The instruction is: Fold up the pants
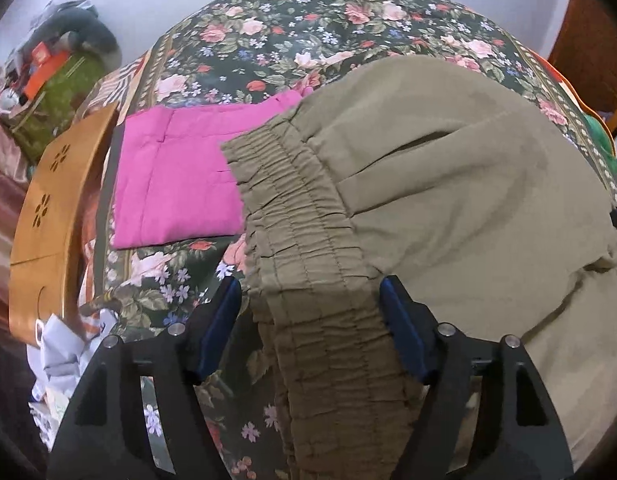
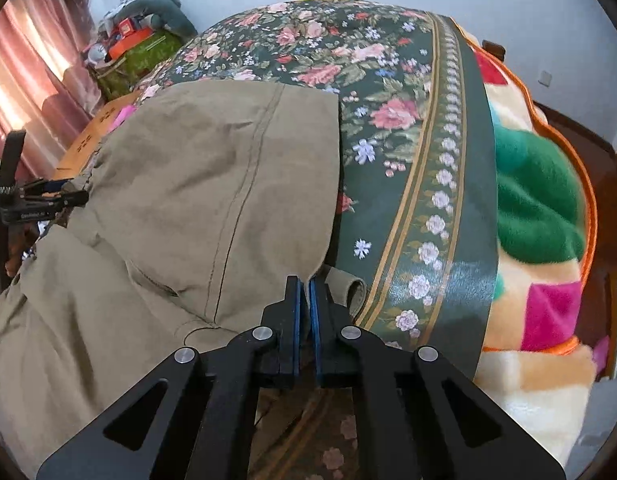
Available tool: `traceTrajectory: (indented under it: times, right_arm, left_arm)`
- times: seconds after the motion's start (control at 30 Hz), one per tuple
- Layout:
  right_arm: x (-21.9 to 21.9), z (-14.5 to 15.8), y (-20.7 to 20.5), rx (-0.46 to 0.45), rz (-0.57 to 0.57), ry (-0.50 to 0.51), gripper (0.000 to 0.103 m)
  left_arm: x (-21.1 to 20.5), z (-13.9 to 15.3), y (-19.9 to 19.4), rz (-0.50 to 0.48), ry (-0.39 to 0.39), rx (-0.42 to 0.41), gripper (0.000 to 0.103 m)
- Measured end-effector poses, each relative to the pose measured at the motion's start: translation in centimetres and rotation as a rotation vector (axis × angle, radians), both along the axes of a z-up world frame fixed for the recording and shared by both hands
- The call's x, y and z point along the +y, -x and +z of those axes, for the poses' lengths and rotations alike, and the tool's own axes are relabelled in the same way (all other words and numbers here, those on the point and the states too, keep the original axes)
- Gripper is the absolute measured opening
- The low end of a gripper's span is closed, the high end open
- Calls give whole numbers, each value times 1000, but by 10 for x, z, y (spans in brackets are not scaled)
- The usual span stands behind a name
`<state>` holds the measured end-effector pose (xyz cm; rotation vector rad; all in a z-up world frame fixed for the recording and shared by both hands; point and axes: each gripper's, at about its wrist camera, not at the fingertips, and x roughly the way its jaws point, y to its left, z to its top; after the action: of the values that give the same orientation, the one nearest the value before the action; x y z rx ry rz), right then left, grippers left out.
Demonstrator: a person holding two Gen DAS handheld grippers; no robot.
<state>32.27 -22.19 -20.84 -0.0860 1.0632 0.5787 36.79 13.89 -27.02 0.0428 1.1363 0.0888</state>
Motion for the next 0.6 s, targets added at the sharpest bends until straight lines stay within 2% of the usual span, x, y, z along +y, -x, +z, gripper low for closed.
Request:
traceTrajectory:
  times: [0.03,0.2,0.33,0.5,0.6]
  right_arm:
    - [1,5,0,-6,1,-1,8]
    - [-3,43,-2,-86,-21,-51,9]
    - [-1,68,-18,-134,-51,-98,29]
    - [13,77,-46,-153,-77,-134,44]
    - [28,69,-67,-148,-76,-119,47]
  left_arm:
    - [0,5,1,1,-7,-4,73]
    - [5,44,9,5,-17,-105,77]
    - [17,66,2,36,-5,-161,83]
    - [30,71,-19,66,-22,-171,89]
    - [40,59,-39,86,3,-137,89]
